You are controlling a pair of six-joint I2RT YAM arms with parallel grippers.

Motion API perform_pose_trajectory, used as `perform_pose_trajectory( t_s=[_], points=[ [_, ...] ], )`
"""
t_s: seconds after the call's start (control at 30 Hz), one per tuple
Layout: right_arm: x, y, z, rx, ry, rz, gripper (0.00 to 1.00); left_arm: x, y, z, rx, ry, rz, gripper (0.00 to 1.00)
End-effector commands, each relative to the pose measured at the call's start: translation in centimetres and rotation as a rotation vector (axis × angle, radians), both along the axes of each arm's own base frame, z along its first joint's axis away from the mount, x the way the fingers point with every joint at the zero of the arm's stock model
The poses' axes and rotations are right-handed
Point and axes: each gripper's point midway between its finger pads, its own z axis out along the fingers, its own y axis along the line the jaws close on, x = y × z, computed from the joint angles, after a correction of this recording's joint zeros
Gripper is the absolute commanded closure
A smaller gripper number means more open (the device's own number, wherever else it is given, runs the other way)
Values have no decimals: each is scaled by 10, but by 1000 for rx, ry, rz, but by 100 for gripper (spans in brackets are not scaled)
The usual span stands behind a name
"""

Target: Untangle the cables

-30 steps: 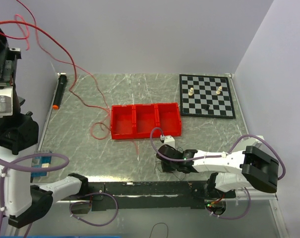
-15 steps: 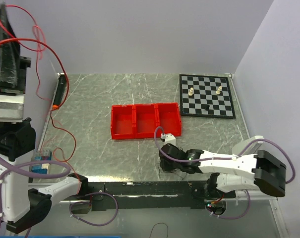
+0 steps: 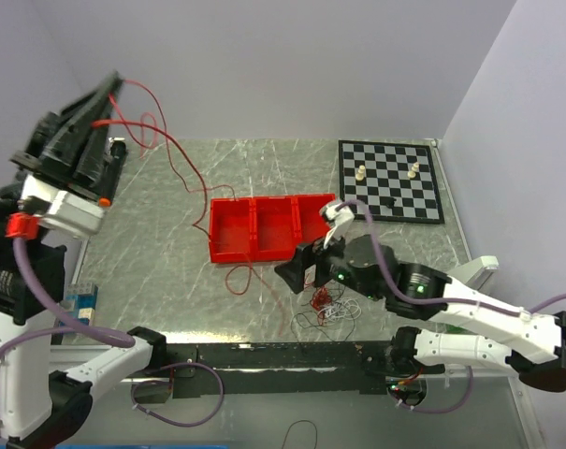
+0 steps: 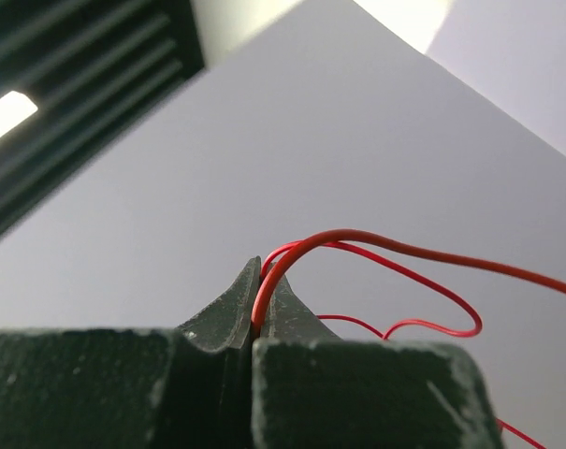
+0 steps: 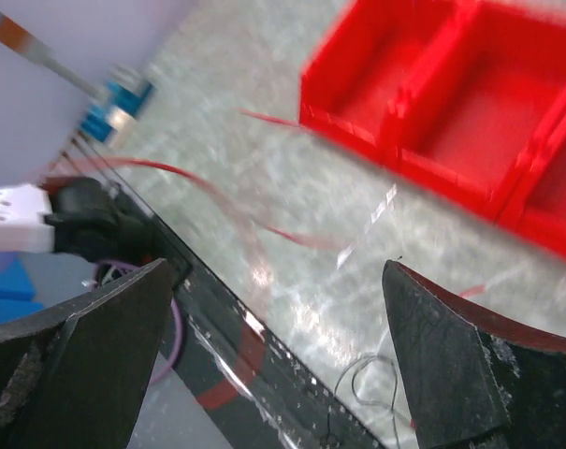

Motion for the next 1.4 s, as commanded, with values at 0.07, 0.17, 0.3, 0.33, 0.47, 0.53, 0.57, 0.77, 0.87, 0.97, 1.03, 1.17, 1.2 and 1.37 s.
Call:
perform_pose_trajectory(
  t_s=[0.07, 0.17, 0.3, 0.33, 0.47, 0.53, 0.57, 0.77, 0.87, 0.97, 1.03, 1.17, 1.2, 1.37],
  points=[
    [2, -18, 89, 82, -221, 24, 0, 15, -17, -75, 158, 171, -20, 99],
    [4, -21, 113, 94, -281, 25, 0, 20, -21, -102, 195, 239, -33, 99],
    [0, -14, 140, 141, -354, 75, 0, 25, -25, -130, 233, 314, -50, 99],
    [-2, -9, 147, 153, -373, 98, 0, 24, -26, -134, 237, 327, -57, 99],
    [-12, 12, 179, 230, -449, 204, 0, 24, -28, -149, 253, 368, -73, 99],
    [-19, 23, 193, 269, -479, 259, 0, 23, -28, -155, 264, 384, -76, 99],
    [-21, 29, 200, 286, -490, 282, 0, 23, -29, -159, 269, 396, -80, 99],
    [-25, 69, 214, 320, -523, 394, 0, 21, -30, -172, 280, 424, -92, 99],
    [-26, 84, 218, 337, -533, 429, 0, 20, -30, -174, 281, 428, -94, 99],
    [-24, 96, 218, 338, -533, 447, 0, 19, -30, -173, 280, 427, -98, 99],
    [-24, 101, 219, 344, -535, 459, 0, 19, -30, -174, 280, 427, -98, 99],
    [-23, 114, 215, 337, -522, 481, 0, 19, -31, -174, 280, 424, -101, 99],
    [-21, 117, 213, 332, -518, 482, 1, 18, -30, -173, 278, 420, -99, 99],
    [-15, 128, 207, 318, -503, 475, 25, 16, -30, -171, 270, 416, -103, 99]
  ],
)
